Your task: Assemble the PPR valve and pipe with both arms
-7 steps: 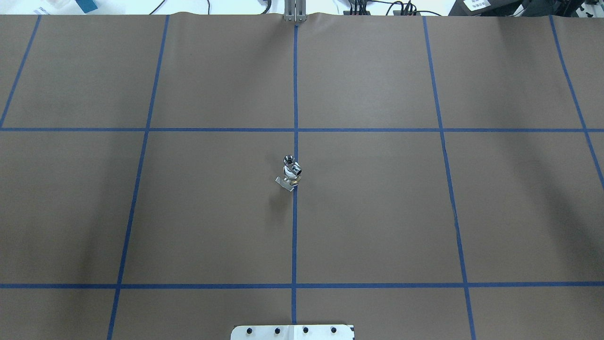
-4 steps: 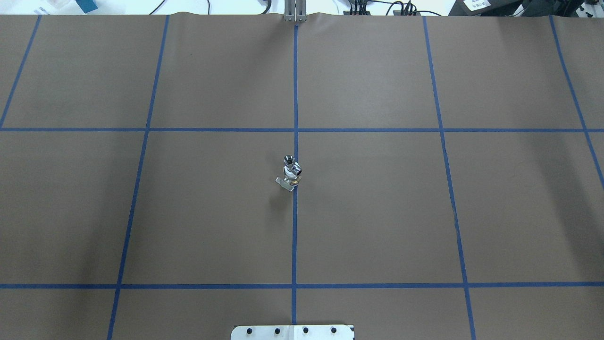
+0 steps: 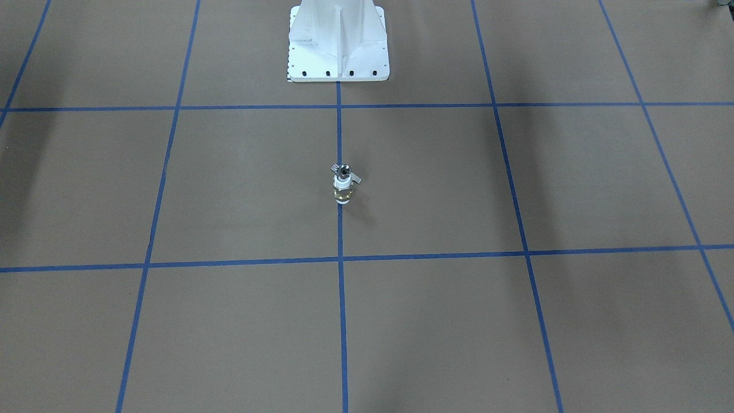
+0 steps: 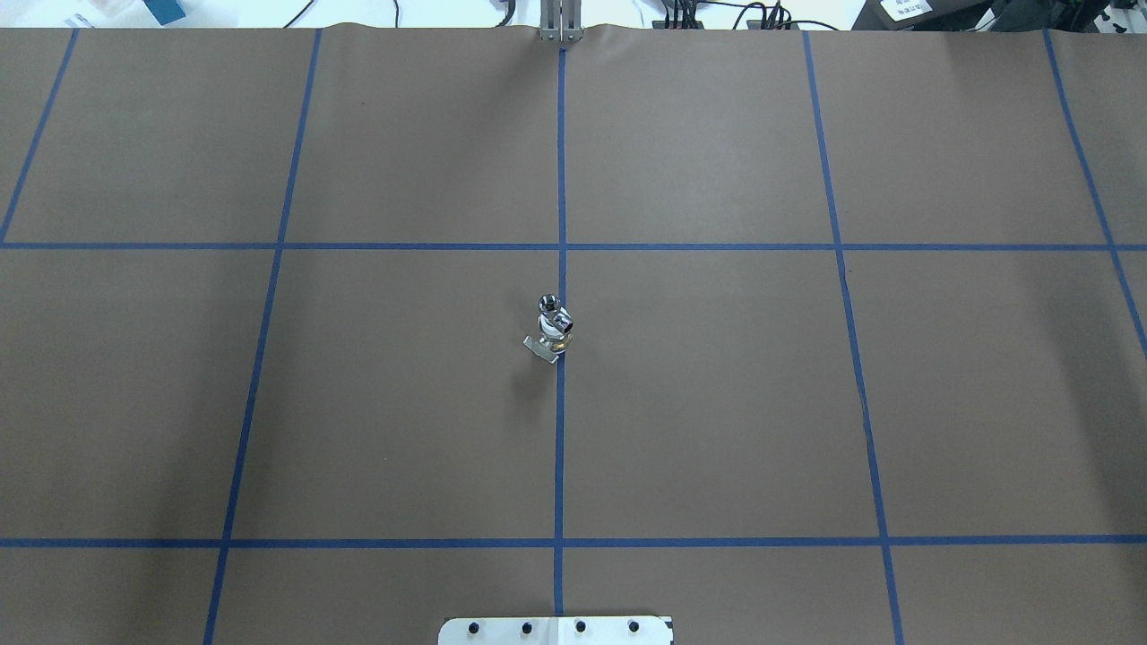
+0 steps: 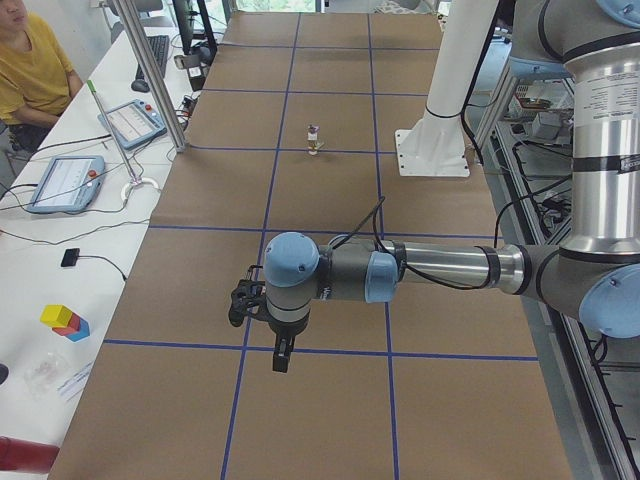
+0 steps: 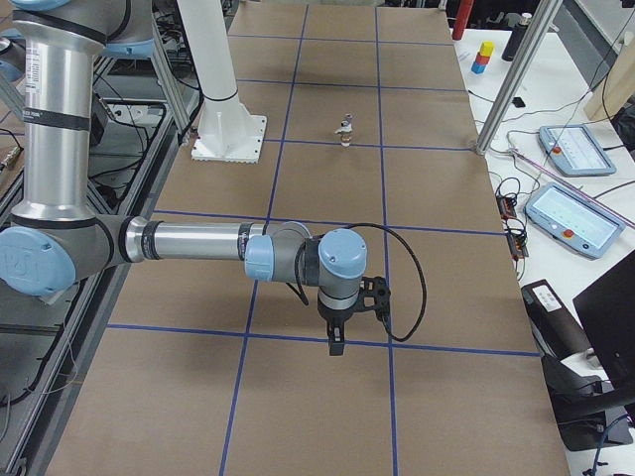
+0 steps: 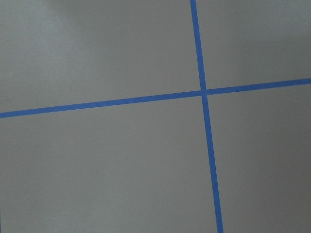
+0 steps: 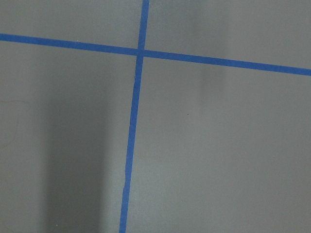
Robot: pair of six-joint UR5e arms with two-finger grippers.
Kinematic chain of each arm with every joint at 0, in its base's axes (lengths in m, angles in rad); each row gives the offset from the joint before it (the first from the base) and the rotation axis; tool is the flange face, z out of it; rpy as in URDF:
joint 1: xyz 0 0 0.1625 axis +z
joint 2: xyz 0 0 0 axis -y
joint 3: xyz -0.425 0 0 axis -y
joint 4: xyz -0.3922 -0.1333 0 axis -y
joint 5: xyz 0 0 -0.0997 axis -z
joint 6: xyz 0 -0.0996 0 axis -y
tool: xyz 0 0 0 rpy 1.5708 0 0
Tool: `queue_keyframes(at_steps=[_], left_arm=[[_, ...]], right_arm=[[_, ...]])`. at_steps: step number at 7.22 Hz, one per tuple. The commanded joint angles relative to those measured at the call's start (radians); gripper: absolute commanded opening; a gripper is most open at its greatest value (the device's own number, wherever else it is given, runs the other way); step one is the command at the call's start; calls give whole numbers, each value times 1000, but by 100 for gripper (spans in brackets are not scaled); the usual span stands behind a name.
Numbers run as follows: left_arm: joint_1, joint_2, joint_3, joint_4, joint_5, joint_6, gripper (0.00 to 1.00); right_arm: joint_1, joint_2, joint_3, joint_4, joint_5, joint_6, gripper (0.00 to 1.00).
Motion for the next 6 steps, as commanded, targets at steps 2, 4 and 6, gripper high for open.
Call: queue_keyframes(at_steps=[2,4,6], left_arm=[[-1,42,-42,0,2,1,100],[0,59,-37,0,2,1,100],[-1,62,-42,-1,2,1,100]], right_arm=[[1,-1,3,2,4,9,100],[1,-1,9,2,5,9,100],[1,-3,16,2,5,10,100]])
